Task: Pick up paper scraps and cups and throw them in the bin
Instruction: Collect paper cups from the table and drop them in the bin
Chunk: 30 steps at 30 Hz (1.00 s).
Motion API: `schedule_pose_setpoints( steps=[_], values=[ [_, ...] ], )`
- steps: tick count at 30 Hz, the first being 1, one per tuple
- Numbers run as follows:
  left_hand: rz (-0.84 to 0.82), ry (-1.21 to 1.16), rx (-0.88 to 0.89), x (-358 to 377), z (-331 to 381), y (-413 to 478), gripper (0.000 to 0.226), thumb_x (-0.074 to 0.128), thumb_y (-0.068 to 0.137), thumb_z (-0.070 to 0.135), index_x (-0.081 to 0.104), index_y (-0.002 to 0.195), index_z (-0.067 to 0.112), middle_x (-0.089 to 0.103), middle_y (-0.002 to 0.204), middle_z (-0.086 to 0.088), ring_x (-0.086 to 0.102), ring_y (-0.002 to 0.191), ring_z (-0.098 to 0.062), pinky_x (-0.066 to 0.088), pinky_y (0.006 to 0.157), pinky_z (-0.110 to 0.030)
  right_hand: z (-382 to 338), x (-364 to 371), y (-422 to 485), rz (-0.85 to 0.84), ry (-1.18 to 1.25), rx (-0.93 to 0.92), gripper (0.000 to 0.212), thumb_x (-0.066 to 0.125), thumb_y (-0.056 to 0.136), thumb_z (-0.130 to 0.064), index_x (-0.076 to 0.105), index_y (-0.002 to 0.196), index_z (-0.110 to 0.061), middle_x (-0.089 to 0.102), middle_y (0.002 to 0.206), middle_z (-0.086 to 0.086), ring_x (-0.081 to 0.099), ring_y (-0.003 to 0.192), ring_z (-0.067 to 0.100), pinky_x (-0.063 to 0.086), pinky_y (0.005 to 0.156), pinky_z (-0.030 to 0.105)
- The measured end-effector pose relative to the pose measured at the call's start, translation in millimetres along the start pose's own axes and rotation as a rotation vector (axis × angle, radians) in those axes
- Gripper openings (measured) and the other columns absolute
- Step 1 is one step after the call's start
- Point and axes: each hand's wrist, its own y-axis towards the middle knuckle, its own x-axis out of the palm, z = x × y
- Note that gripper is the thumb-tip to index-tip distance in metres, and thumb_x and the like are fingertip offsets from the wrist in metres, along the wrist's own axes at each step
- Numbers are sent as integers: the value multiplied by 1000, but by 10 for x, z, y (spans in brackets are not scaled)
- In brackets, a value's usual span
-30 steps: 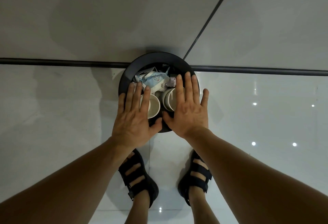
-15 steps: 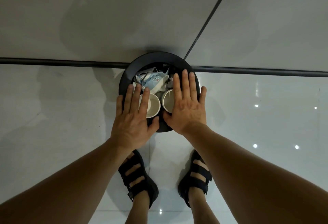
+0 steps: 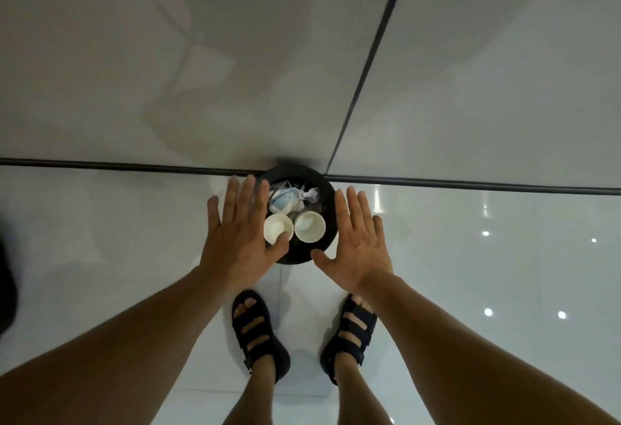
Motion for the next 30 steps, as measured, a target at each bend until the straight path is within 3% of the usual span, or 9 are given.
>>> schedule_pose_setpoints(
  steps=[6,11,15,23,30],
  values=[
    [155,-8,121,-1318,597,-260,80,42,85,60,36,145,7,36,150,-17,24,142,-39,26,107,-58,-22,-1264,-648,59,30,43,101,45,85,-69,-23,150,-31,-22,161,-2,-32,142,16,-7,115,44],
    [52,3,115,-2018,1034,-542,82,33,88,65,5,153,22,0,162,-4,-10,147,-27,4,115,-51,97,-2077,-1441,27,-72,114,99,39,88,-71,-25,150,-28,-28,159,0,-33,142,20,-4,118,48],
    [0,-21,250,-2491,1388,-939,82,31,88,65,1,153,24,-5,162,-1,-13,147,-24,1,117,-50,33,-2522,-2277,23,-55,236,97,40,89,-69,-20,152,-26,-25,160,1,-28,145,22,1,119,51],
    [-5,-6,516,-3203,2033,-1662,82,30,88,66,1,153,25,-5,161,-1,-13,147,-22,0,118,-49,-127,-2961,-3832,258,97,521,93,43,90,-66,-11,155,-26,-18,162,0,-22,148,21,3,120,49],
    [-25,110,796,-3331,3266,-2475,81,33,89,64,3,153,24,-2,161,-2,-9,147,-22,2,118,-48,363,-2927,-5321,466,198,774,90,44,91,-65,-5,156,-26,-14,163,0,-19,148,21,6,120,49]
  ],
)
